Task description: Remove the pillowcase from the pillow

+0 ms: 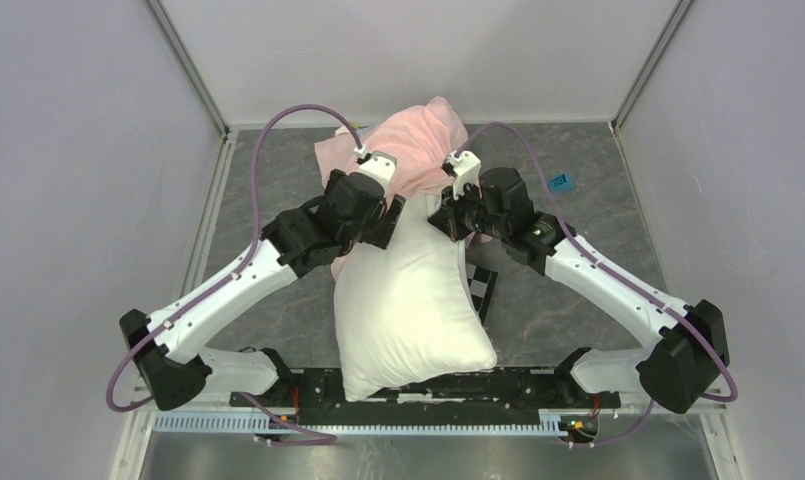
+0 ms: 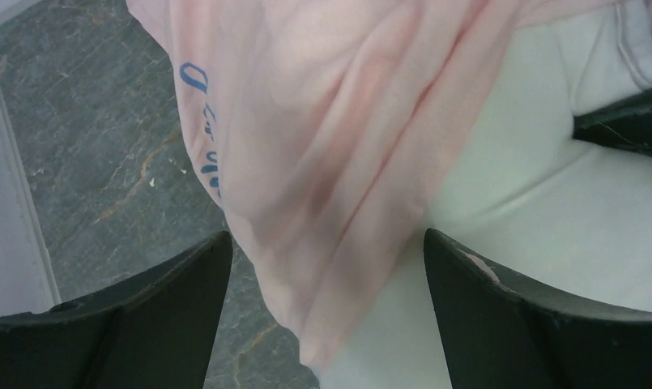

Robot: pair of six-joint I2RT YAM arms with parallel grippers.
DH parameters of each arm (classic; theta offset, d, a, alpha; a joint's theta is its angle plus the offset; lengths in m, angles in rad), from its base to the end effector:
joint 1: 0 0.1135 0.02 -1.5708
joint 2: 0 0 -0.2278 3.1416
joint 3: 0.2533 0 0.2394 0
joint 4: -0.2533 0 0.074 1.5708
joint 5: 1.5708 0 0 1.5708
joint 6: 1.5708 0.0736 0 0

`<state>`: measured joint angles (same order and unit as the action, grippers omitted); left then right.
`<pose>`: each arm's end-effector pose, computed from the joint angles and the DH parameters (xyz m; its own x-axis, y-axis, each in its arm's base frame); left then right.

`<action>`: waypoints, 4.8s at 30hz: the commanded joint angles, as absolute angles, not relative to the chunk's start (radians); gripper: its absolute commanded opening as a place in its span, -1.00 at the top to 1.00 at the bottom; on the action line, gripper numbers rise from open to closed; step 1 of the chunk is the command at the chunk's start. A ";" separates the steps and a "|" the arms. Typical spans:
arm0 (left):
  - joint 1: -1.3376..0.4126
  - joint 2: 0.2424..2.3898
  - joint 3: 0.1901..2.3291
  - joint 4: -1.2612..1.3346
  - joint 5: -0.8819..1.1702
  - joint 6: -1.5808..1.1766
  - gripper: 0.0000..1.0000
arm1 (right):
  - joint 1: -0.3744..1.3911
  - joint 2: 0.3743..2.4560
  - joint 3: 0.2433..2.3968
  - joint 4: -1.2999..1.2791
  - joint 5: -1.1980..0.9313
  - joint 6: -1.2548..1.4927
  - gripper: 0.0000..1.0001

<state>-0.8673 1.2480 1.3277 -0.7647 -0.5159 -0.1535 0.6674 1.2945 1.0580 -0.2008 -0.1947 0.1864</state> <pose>0.2094 -0.1907 0.3205 -0.4681 0.3462 -0.8130 0.3487 0.9177 0.1900 0.2501 0.2152 0.2748 -0.4649 -0.1349 -0.8750 -0.6704 0.6992 0.2484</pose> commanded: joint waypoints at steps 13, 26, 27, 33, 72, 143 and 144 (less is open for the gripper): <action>-0.642 1.412 1.486 -0.716 -0.379 -0.052 -0.33 | 0.687 1.252 1.088 -0.209 -0.324 0.172 1.00; -0.460 1.600 1.592 -0.650 -0.019 -0.133 0.94 | 0.695 1.252 1.128 -0.207 -0.485 0.180 1.00; -0.455 1.618 1.612 -0.650 -0.051 -0.134 0.95 | 0.696 1.250 1.138 -0.214 -0.509 0.180 1.00; -0.433 1.750 1.791 -0.664 -0.296 -0.106 0.95 | 0.696 1.219 1.185 -0.242 -0.612 0.187 1.00; -0.388 1.540 1.315 -0.373 0.124 -0.459 0.95 | 1.011 1.363 1.572 -0.785 0.464 0.064 -0.96; -0.290 0.975 1.207 -0.794 -0.402 -0.661 -1.00 | 0.930 1.054 1.116 -0.462 0.623 0.184 1.00; -0.286 0.936 1.204 -0.820 -0.403 -0.690 -1.00 | 0.929 1.062 1.121 -0.463 0.618 0.183 1.00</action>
<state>-0.3214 1.0698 1.2434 -0.7269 -0.3367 -0.5087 0.9394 1.0508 1.0519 -0.5724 0.6300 0.1917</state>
